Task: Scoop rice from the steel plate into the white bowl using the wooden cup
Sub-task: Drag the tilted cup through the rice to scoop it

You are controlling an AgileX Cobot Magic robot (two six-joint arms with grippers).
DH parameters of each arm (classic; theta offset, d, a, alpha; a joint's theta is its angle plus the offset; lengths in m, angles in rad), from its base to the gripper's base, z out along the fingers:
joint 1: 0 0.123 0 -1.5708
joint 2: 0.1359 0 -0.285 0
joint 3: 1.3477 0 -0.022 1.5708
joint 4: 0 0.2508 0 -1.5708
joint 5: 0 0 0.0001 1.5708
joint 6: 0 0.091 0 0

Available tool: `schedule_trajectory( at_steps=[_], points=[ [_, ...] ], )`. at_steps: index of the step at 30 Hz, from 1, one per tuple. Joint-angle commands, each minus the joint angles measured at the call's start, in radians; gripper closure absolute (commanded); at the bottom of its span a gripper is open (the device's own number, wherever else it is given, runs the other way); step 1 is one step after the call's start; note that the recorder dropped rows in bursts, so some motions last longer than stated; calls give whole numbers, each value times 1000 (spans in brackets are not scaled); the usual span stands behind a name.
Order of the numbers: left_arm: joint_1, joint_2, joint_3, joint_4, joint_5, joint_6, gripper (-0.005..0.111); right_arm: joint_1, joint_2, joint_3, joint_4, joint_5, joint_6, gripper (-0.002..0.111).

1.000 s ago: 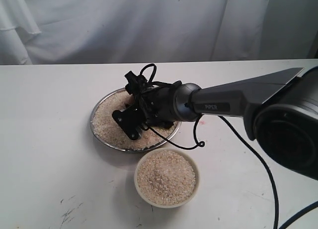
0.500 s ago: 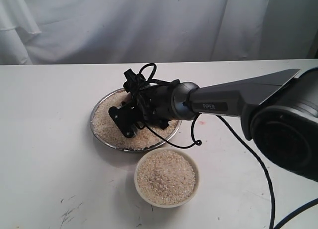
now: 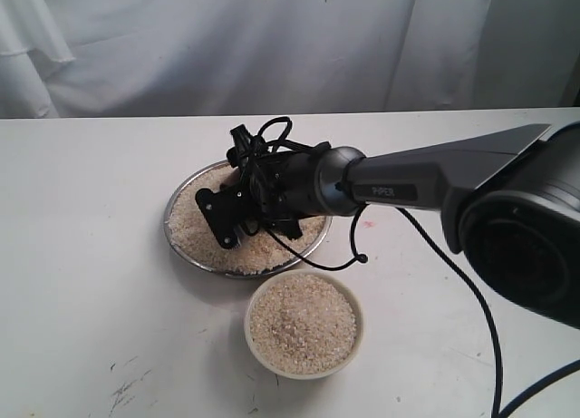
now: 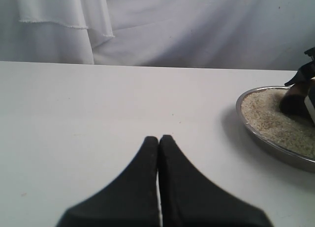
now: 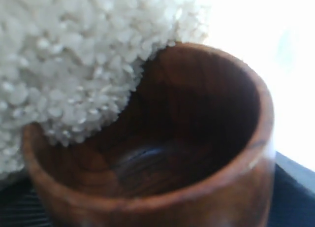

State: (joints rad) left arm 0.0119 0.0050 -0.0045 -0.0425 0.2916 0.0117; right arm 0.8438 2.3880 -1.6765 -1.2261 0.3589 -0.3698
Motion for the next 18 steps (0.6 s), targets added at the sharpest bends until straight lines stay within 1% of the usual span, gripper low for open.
schedule_trajectory(
  at_steps=[1, 18],
  points=[
    [-2, -5, 5, -1, -6, -3, 107, 1, 13, 2, 82, -63, 0, 108],
    [-2, -5, 5, -1, -6, -3, 107, 1, 13, 2, 149, -85, -27, 108]
  ],
)
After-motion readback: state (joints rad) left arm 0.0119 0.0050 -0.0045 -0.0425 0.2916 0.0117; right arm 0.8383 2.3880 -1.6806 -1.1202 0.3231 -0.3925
